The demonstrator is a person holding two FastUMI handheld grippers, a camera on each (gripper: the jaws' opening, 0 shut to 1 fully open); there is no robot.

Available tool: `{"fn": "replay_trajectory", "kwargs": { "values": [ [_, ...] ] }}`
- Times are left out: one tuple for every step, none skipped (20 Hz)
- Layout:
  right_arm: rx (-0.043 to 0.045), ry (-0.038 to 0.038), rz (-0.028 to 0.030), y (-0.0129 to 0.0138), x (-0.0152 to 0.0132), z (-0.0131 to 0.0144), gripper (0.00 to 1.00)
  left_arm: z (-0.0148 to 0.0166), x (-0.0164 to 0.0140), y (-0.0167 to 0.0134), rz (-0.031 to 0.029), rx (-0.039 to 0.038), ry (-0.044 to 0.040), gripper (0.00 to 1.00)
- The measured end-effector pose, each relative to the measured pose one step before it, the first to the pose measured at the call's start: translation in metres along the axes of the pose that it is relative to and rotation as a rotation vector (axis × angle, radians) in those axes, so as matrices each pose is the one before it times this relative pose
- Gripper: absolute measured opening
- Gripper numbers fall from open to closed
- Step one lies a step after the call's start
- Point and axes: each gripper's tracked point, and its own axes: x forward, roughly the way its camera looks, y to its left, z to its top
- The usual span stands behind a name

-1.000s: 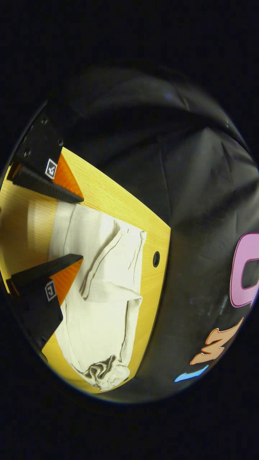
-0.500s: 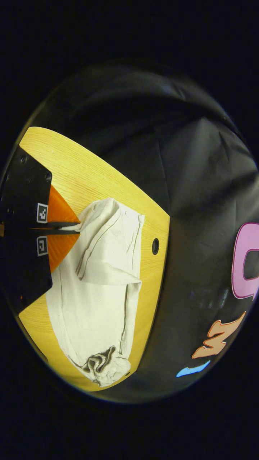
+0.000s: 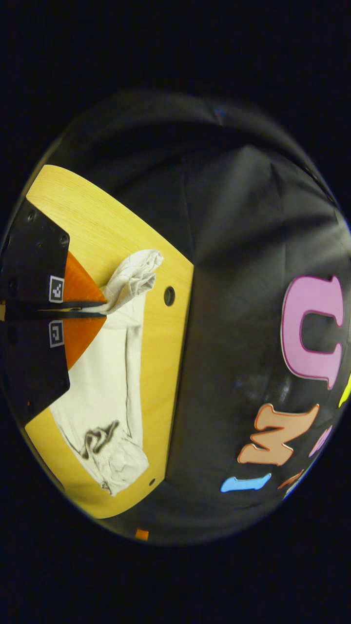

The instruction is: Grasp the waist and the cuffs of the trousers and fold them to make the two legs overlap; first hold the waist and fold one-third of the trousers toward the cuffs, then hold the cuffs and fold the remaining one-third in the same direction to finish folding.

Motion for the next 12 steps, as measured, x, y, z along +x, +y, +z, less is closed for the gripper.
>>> {"fn": "replay_trajectory", "kwargs": {
  "values": [
    [0.00181, -0.00023, 0.00708, -0.00297, -0.00125, -0.00011, 0.92, 0.01190, -0.00156, -0.01934, -0.02455, 0.01489, -0.01912, 0.00],
    [0.00126, 0.00058, 0.00676, -0.00330, -0.00086, -0.00003, 0.96, 0.01214, -0.00044, -0.02348, -0.02861, 0.01327, -0.01770, 0.00],
    [-0.00127, 0.00079, 0.00690, -0.00500, -0.00243, -0.00126, 0.97, 0.01166, 0.00083, -0.02229, -0.02742, 0.01153, -0.01894, 0.00],
    [-0.00290, 0.00104, 0.00573, -0.00491, -0.00133, -0.00069, 0.97, 0.01070, 0.00196, -0.02361, -0.02845, 0.01028, -0.01717, 0.00],
    [-0.00632, -0.00020, 0.00231, -0.00524, 0.00121, -0.00002, 0.97, 0.00917, 0.00394, -0.02367, -0.03095, 0.01144, -0.01162, 0.00],
    [-0.00557, 0.00215, 0.00479, -0.00436, 0.00061, 0.00002, 0.97, 0.00746, 0.00389, -0.02435, -0.03015, 0.01691, -0.01286, 0.00],
    [-0.00523, 0.00535, 0.00648, -0.00432, -0.00052, -0.00230, 0.97, 0.00599, 0.00367, -0.02391, -0.02691, 0.01628, -0.00949, 0.00],
    [-0.00298, 0.00194, 0.00403, -0.00512, -0.00065, -0.00077, 0.97, 0.00488, 0.00415, -0.02493, -0.02972, 0.01230, -0.00588, 0.00],
    [0.00010, 0.00202, 0.00584, -0.00474, -0.00019, -0.00033, 0.97, 0.00395, 0.00528, -0.02370, -0.03016, 0.00673, 0.00072, 0.00],
    [0.00073, 0.00057, 0.00054, -0.00454, 0.00080, 0.00021, 0.97, 0.00205, 0.00627, -0.02138, -0.02839, 0.00177, -0.00286, 0.00],
    [0.00267, 0.00127, 0.00244, -0.00437, 0.00206, -0.00031, 0.97, 0.00187, 0.00468, -0.02163, -0.02578, 0.00101, -0.00090, 0.00],
    [0.00237, 0.00191, 0.00195, -0.00399, 0.00091, -0.00017, 0.97, 0.00517, 0.00474, -0.02038, -0.02375, 0.00655, 0.00198, 0.00]
  ]
}}
